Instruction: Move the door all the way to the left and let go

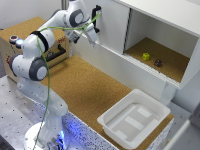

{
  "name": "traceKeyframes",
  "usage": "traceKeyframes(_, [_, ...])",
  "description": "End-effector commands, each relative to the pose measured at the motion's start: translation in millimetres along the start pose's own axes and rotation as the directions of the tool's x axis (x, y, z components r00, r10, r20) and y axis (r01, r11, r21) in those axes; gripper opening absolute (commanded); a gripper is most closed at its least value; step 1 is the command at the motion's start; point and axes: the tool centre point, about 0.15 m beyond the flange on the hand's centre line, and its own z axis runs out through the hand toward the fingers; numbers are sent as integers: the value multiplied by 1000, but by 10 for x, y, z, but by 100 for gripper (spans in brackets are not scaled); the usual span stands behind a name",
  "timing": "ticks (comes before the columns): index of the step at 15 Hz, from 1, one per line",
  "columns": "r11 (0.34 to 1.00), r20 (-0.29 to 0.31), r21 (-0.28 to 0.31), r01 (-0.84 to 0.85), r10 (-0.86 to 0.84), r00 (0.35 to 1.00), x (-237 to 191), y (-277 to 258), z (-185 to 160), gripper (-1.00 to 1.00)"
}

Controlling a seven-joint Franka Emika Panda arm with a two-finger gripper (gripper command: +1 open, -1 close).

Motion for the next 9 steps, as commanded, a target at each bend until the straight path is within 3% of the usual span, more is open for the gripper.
traceKeyframes(1, [986, -91, 110, 128, -118, 989, 173, 997, 391, 100])
traceKeyframes(4, [977, -95, 131, 167, -156, 983, 274, 1263, 509, 100])
traceKeyframes(7, [984, -99, 149, 101, -86, 991, 391, 1437, 563, 100])
traceKeyframes(8, [985, -75, 159, 69, -57, 996, 444, 1510, 568, 100])
traceKeyframes(9, [991, -79, 127, 46, -36, 996, 460, 1561, 576, 100])
